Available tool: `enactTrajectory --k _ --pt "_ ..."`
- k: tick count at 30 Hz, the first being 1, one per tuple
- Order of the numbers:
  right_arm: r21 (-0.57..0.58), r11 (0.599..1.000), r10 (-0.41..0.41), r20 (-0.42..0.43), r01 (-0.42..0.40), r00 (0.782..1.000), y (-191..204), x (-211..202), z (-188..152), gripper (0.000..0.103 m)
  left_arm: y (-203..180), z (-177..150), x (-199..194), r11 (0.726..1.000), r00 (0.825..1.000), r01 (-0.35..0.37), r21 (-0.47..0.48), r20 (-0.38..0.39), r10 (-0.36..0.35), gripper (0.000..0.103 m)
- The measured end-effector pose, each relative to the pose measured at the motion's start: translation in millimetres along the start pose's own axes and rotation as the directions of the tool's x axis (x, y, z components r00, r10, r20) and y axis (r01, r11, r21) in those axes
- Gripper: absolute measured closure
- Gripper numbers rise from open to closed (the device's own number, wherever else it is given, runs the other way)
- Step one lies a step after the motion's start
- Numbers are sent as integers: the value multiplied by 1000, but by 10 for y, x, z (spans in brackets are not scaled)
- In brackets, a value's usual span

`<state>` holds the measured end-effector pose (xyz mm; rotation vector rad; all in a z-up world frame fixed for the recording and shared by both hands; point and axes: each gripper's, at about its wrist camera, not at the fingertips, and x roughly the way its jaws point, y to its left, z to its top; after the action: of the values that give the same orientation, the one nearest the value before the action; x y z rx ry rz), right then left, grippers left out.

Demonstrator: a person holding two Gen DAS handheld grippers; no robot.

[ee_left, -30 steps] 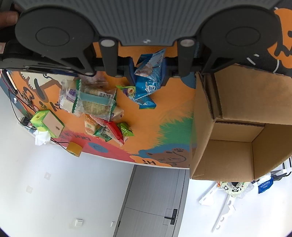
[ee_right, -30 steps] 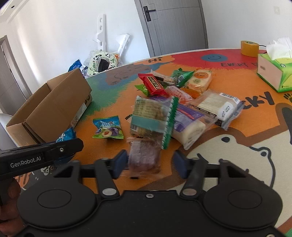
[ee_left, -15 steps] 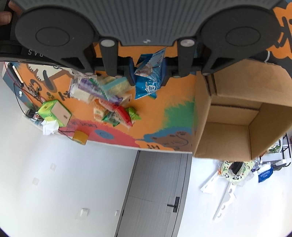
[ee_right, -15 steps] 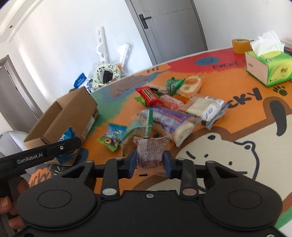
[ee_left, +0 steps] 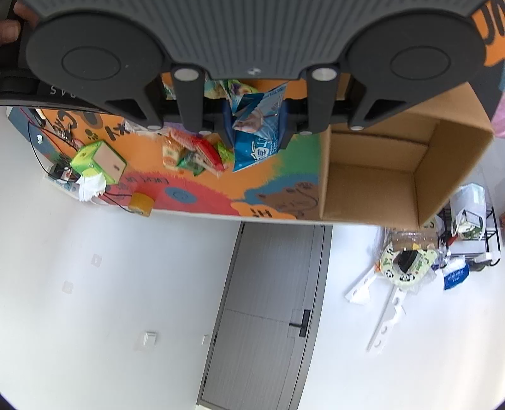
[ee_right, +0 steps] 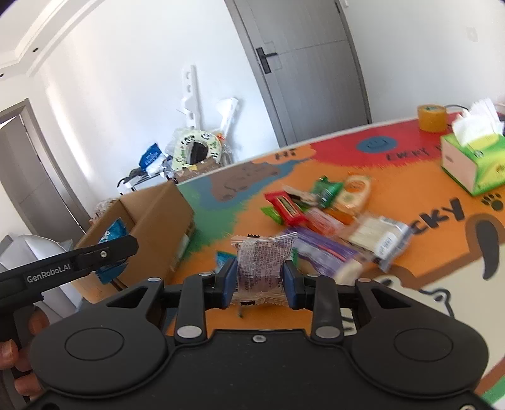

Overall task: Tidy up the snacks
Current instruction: 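Carry the blue bag and brown packet in both grippers over the cardboard box, then open both grippers to drop the snacks into the cardboard box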

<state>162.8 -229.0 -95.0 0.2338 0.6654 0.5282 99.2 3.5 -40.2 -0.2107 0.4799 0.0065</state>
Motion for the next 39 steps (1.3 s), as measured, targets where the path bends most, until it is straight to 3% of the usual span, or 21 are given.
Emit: enactTrajectory --k 13,29,39 --pt "-56 994 93 41 -91 995 481 155 242 71 328 190 -61 998 998 -53 -34 38 54 76" --pt "-87 982 173 43 -168 984 1051 482 424 71 924 293 110 981 988 -153 -116 -5 153 76" --pt "-108 973 206 23 -202 978 1340 638 455 71 1138 353 -73 968 983 -178 -175 22 184 52"
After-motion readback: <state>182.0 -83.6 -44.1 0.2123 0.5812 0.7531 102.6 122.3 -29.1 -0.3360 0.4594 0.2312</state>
